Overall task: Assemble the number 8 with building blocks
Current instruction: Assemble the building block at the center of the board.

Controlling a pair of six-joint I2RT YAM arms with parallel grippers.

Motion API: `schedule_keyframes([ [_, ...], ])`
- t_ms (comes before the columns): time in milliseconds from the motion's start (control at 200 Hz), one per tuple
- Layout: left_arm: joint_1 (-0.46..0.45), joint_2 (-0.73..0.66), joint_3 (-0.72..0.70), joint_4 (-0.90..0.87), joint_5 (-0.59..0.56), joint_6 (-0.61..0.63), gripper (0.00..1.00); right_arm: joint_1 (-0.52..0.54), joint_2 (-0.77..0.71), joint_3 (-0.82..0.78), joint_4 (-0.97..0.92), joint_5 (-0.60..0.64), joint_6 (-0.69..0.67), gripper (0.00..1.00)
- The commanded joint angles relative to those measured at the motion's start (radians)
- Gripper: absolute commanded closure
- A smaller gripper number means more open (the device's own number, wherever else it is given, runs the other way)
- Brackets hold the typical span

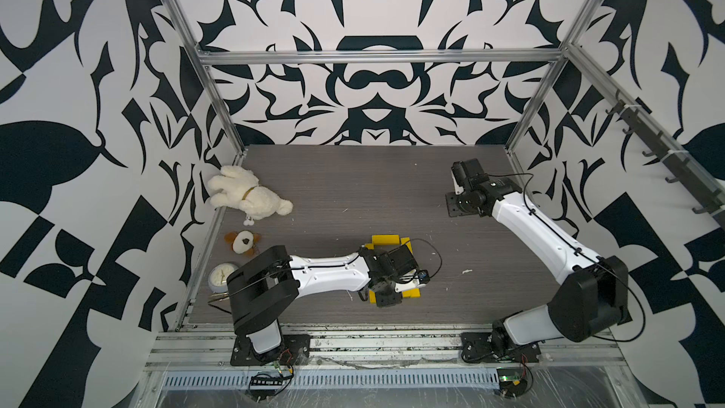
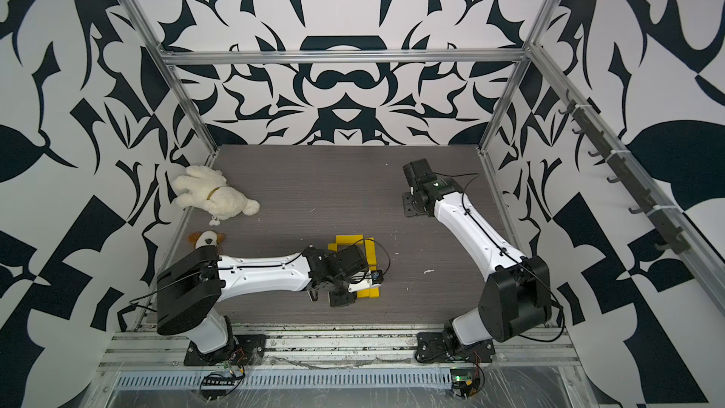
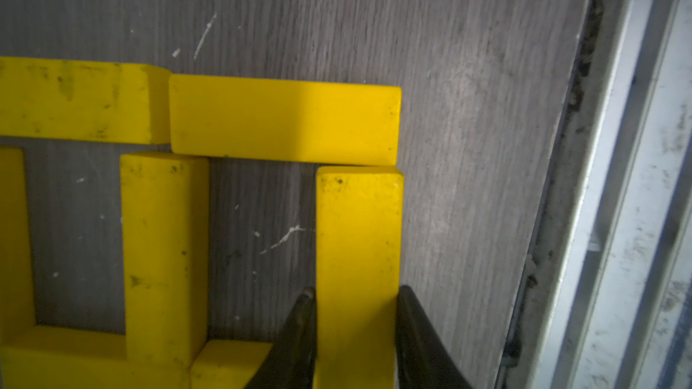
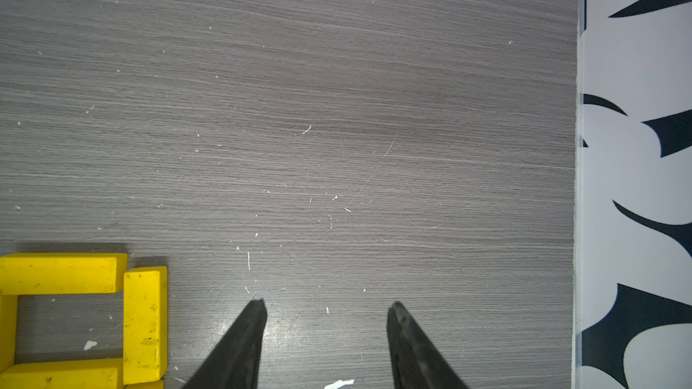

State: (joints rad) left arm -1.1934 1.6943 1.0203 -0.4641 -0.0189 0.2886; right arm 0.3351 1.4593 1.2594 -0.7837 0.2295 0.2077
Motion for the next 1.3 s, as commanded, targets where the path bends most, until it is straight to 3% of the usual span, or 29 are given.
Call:
schedule_keyframes([
  [0, 0.005, 0.011, -0.014, 0.011, 0.015, 0.01, 0.88, -0.004, -0.01, 0.04, 0.01, 0.022, 0.002, 0.46],
  [720, 0.013, 0.029, -0.026, 0.014, -0.002, 0.0, 0.83, -0.004, 0.025, 0.054, 0.017, 0.002, 0.002, 0.45],
  [820, 0.015, 0.035, -0.018, 0.012, -0.005, -0.004, 0.69, -0.004, 0.03, 0.055, 0.016, -0.002, 0.002, 0.45],
  [1265, 0.015, 0.034, -0.012, 0.012, -0.007, -0.011, 0.46, -0.004, 0.031, 0.062, 0.015, -0.008, 0.001, 0.45],
  [1270, 0.014, 0.033, -0.012, 0.012, -0.008, -0.011, 0.45, -0.004, 0.031, 0.062, 0.015, -0.008, 0.001, 0.45],
  [1280, 0.014, 0.032, -0.012, 0.012, -0.01, -0.012, 0.33, -0.004, 0.032, 0.064, 0.016, -0.007, 0.001, 0.45],
  [1285, 0.015, 0.033, -0.011, 0.012, -0.011, -0.011, 0.16, -0.004, 0.032, 0.064, 0.016, -0.007, 0.001, 0.45],
  [1290, 0.014, 0.031, -0.011, 0.012, -0.013, -0.012, 0.08, -0.004, 0.032, 0.064, 0.015, -0.007, 0.001, 0.45],
  [1300, 0.015, 0.029, -0.011, 0.014, -0.017, -0.013, 0.01, -0.004, 0.032, 0.064, 0.015, -0.008, 0.001, 0.45],
])
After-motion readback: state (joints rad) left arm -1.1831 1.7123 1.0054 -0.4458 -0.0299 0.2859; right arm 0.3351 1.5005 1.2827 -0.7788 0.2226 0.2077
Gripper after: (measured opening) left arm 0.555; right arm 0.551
